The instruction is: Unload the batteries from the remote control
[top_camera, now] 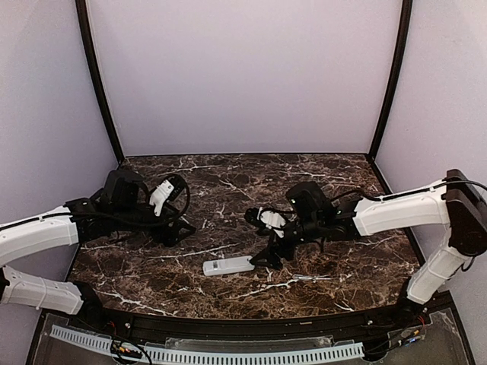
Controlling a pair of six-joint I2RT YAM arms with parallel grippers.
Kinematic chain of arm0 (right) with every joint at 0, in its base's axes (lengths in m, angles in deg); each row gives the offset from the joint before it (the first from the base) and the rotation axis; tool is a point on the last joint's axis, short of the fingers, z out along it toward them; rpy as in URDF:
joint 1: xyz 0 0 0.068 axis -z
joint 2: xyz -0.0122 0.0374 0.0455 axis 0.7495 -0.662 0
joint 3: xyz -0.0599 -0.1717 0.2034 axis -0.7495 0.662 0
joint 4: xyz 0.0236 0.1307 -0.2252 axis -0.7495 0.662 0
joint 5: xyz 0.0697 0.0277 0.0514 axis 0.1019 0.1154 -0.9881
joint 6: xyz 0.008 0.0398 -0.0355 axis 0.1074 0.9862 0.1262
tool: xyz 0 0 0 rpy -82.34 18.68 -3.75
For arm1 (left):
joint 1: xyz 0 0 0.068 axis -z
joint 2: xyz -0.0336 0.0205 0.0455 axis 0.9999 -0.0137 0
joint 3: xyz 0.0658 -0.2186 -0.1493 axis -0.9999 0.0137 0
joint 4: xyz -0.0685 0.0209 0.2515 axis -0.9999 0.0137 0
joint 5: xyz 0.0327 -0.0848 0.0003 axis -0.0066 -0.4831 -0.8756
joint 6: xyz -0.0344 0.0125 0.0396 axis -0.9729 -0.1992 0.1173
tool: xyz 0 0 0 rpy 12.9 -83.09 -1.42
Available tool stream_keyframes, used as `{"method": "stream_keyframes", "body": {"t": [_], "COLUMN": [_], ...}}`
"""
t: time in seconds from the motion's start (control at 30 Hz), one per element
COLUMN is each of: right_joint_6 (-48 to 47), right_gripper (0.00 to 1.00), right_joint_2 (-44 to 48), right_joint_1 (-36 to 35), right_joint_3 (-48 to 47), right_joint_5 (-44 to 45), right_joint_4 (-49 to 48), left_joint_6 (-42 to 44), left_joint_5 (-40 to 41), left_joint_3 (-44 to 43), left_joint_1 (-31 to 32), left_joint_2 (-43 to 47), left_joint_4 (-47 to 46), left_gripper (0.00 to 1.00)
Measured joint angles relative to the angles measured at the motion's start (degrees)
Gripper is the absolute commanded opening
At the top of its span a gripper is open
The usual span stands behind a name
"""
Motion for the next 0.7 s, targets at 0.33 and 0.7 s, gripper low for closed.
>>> {"method": "stream_keyframes", "body": {"t": [0.33, 0.7], "right_joint_6": [-12.6, -16.4], "right_gripper": [0.99, 0.96], "right_joint_2": [-11.8, -18.1], "right_joint_1": [-0.1, -0.1], "right_joint_3": [-2.8, -7.3], "right_joint_5": [-3.3, -4.6], "right_joint_4": [-4.8, -5.1], "left_joint_6": [12.6, 16.5], "left_joint_5": [-0.9, -3.1], "left_joint_3": [2.2, 5.9], "left_joint_1": [0.0, 0.0], "left_joint_2": [7.8, 7.8], "left_joint_4": [2.6, 1.3], "left_gripper": [0.99, 0.98]}}
